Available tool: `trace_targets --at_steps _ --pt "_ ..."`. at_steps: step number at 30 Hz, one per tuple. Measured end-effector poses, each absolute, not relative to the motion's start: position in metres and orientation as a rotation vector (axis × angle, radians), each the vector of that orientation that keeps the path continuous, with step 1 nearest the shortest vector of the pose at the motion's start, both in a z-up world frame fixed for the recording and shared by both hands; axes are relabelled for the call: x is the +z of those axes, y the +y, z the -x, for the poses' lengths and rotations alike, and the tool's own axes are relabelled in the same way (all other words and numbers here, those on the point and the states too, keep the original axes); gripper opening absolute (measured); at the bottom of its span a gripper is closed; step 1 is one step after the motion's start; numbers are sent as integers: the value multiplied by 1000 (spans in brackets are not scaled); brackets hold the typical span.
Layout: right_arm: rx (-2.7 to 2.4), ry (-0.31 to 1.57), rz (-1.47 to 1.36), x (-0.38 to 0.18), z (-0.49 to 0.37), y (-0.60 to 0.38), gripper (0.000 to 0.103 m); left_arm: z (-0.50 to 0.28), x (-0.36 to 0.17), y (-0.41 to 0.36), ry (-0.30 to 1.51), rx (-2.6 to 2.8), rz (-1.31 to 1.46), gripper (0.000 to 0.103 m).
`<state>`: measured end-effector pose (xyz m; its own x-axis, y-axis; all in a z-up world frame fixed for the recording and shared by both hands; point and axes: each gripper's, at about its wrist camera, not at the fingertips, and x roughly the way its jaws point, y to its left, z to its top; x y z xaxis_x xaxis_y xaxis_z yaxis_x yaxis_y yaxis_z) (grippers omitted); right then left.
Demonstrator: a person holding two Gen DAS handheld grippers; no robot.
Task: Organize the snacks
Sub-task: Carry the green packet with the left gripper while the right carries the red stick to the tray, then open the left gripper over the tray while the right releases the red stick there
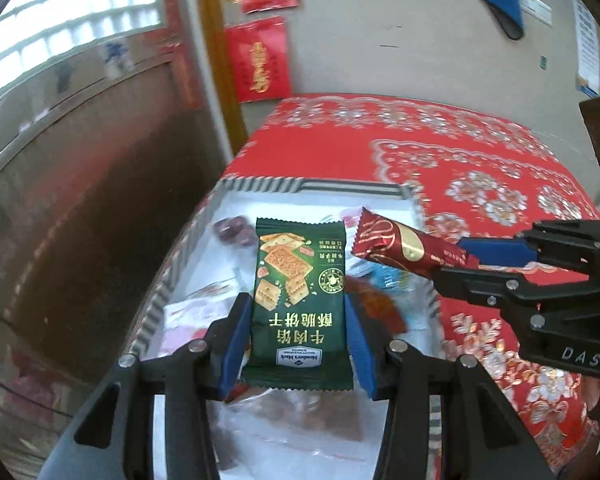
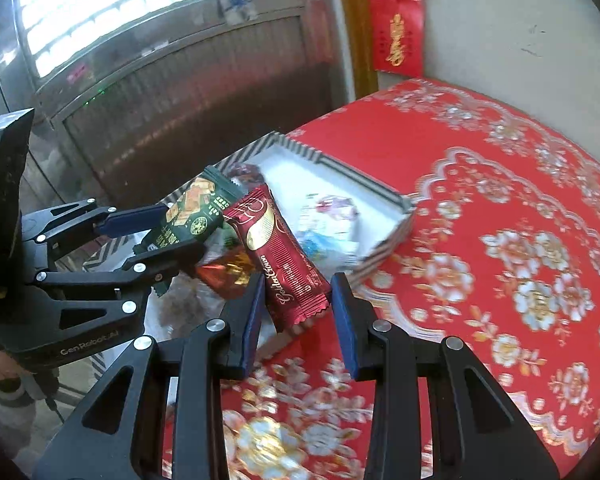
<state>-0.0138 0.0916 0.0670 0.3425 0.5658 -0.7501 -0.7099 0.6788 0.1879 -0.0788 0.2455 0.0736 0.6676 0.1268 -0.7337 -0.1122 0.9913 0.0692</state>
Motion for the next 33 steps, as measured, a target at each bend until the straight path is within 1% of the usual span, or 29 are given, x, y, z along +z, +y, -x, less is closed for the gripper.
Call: trace_targets --at_steps 7,17,23,24,25,26,27,28,30,31,32,33 --pt "854 928 237 52 23 127 33 88 61 267 832 177 20 49" --pt "874 942 278 47 33 150 33 92 50 276 830 224 24 49" --pt "877 942 320 42 42 156 33 95 48 279 830 262 54 52" --pt "880 944 320 42 42 156 34 96 48 279 830 266 58 56" --pt "885 942 317 43 43 155 34 97 47 278 832 272 60 66" --pt "891 936 310 44 44 153 35 98 46 278 831 275 66 72" --pt "895 932 302 45 45 152 38 99 46 278 824 279 76 77" --pt "895 928 296 46 46 150 39 100 46 278 818 286 79 79" --pt "884 914 300 48 49 147 46 101 46 278 814 303 90 82" --pt "880 908 305 48 50 147 54 102 46 278 813 308 97 84" --pt "879 904 307 48 52 145 58 104 46 279 805 313 106 85" --pt "878 902 306 48 54 144 58 106 47 278 795 321 109 88"
